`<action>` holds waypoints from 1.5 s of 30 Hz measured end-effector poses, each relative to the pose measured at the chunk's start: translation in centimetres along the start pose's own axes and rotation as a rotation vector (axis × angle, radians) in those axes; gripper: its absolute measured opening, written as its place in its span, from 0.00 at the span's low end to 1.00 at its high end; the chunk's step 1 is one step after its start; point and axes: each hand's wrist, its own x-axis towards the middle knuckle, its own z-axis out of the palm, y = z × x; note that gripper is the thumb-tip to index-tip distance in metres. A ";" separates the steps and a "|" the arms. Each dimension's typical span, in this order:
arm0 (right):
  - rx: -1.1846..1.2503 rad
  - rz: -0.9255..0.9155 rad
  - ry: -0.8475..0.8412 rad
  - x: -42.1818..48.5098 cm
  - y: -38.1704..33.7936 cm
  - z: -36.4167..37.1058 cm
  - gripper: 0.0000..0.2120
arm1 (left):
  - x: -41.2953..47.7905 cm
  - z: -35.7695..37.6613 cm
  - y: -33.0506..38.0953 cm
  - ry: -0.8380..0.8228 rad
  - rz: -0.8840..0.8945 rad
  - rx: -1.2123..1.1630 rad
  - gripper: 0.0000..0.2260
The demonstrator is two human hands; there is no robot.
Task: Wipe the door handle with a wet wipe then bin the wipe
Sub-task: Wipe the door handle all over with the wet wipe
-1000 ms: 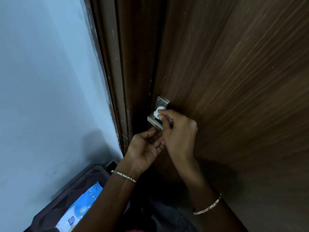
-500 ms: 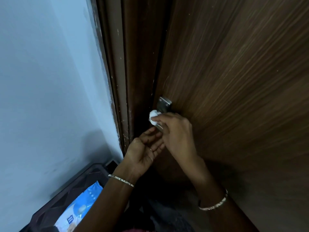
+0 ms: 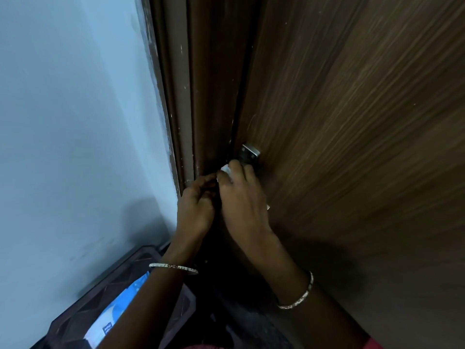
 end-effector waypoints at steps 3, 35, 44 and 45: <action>-0.041 -0.021 -0.009 -0.9 0.0 0.0 0.13 | -0.2 0.0 -0.1 0.022 -0.023 0.036 0.24; 0.480 0.219 0.265 -4.4 3.8 -4.6 0.09 | -1.5 3.3 0.1 -0.374 -0.554 -0.640 0.16; 0.593 0.317 0.186 -1.8 2.4 -1.1 0.15 | -1.5 1.1 -1.2 -0.010 -0.039 -0.065 0.09; 0.595 0.332 0.196 -1.9 2.5 -1.0 0.15 | -1.4 0.7 -1.2 0.086 0.133 0.041 0.13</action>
